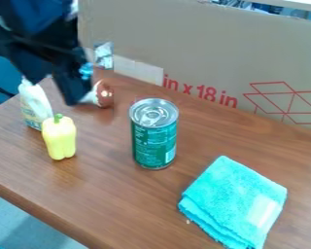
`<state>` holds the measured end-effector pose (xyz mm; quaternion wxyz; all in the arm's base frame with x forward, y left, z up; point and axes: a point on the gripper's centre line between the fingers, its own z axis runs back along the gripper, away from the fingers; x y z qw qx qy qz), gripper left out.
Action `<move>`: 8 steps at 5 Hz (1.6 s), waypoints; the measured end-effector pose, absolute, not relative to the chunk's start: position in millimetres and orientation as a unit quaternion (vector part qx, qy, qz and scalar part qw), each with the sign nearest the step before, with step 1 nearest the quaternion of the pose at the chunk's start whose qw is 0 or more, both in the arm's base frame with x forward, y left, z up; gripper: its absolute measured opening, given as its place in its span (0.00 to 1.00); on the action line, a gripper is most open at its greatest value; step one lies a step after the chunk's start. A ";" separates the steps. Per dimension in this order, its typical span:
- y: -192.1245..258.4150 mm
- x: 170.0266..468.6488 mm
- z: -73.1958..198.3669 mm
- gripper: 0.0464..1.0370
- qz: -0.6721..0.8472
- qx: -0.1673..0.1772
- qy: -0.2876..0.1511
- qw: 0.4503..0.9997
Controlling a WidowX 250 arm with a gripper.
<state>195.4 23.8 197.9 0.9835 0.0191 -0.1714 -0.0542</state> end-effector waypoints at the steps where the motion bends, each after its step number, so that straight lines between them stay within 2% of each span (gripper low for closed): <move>1: 56.1 197.0 184.9 0.96 -0.019 0.032 -0.158 0.987; 2: 81.1 204.5 170.9 0.96 0.011 0.025 -0.165 0.986; 3: 91.7 226.2 143.2 0.96 0.000 -0.007 -0.200 0.980; 4: 98.7 232.8 131.8 0.96 0.009 -0.006 -0.173 0.985; 6: 110.9 251.3 120.0 0.96 0.034 -0.010 -0.151 0.988; 8: 126.4 251.7 99.7 0.96 0.059 -0.013 -0.102 0.993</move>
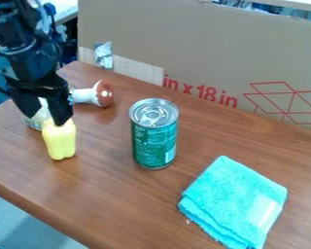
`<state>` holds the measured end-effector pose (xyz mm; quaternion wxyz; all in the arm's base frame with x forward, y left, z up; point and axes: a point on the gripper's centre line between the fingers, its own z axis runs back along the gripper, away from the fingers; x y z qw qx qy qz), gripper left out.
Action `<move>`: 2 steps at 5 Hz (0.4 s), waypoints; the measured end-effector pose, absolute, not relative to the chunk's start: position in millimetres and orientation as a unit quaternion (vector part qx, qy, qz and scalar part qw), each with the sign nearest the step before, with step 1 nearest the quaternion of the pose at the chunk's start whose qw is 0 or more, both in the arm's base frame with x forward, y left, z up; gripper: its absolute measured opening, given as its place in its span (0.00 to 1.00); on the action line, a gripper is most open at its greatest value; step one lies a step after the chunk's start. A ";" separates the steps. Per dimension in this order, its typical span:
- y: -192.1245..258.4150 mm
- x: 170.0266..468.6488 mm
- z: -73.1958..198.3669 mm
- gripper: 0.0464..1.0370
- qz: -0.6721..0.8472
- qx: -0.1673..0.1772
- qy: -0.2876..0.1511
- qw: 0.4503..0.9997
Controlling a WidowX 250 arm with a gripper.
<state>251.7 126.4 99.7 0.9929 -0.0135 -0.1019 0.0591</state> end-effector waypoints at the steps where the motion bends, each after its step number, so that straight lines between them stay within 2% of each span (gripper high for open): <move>1: 128.8 247.7 88.8 0.96 0.069 -0.018 -0.076 0.995; 2: 131.7 252.1 86.6 0.96 0.063 -0.013 -0.070 0.995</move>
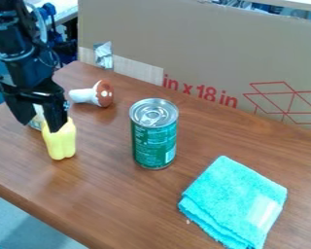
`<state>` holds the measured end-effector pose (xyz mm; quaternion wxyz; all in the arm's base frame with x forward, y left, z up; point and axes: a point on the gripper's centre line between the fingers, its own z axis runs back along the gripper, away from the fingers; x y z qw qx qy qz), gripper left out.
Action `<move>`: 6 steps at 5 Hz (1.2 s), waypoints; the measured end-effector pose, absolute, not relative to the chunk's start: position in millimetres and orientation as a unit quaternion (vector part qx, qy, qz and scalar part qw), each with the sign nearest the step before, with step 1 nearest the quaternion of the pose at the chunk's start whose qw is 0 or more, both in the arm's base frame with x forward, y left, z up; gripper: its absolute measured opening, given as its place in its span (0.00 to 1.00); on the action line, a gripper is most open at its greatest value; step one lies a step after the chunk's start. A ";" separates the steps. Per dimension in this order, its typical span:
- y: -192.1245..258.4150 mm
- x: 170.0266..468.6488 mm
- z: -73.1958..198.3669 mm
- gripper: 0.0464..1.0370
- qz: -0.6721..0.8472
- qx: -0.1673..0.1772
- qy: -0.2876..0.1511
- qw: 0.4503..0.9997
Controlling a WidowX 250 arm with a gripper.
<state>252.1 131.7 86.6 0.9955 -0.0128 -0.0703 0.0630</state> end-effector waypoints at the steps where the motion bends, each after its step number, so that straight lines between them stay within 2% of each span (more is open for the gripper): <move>1: 133.1 254.2 80.9 0.96 0.059 -0.011 -0.058 0.996; 4: 119.9 270.2 77.9 0.96 0.038 -0.010 -0.065 0.997; 5: 119.3 274.7 78.3 0.93 0.040 -0.005 -0.076 0.996; 6: 117.6 278.9 79.0 0.69 0.045 -0.007 -0.097 0.994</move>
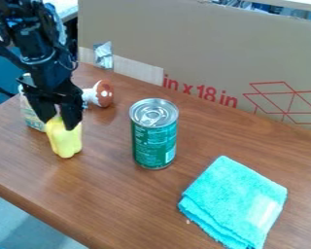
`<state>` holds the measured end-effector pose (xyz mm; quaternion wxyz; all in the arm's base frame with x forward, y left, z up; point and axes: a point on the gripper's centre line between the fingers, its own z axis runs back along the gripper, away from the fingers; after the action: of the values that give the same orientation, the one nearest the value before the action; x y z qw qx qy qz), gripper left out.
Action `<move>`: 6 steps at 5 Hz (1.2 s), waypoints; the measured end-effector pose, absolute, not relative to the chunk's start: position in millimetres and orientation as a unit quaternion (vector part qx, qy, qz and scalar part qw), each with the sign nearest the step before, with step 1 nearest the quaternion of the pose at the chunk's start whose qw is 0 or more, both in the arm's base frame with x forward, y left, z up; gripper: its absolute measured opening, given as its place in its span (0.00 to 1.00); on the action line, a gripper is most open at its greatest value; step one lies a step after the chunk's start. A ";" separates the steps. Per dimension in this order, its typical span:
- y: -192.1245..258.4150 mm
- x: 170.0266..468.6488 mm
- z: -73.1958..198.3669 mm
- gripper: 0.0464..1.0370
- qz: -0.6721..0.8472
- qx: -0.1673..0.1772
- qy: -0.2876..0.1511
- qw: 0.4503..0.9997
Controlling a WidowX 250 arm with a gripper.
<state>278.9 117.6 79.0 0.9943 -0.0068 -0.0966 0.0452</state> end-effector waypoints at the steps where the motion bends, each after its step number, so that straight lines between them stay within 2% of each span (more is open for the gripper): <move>1: 116.7 279.6 81.6 0.49 0.046 -0.009 -0.112 0.993; 2: 114.9 279.9 83.0 0.27 0.047 -0.013 -0.119 0.992; 3: 113.0 275.3 84.1 0.17 0.057 -0.028 -0.126 0.990; 4: 104.8 268.4 88.8 0.10 0.071 -0.047 -0.117 0.989; 5: 81.1 259.2 124.3 0.07 0.087 -0.044 -0.124 0.987; 6: 34.6 248.5 134.2 0.07 0.076 -0.016 -0.075 0.994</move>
<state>248.5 34.6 134.2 0.9942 -0.0161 -0.0748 0.0757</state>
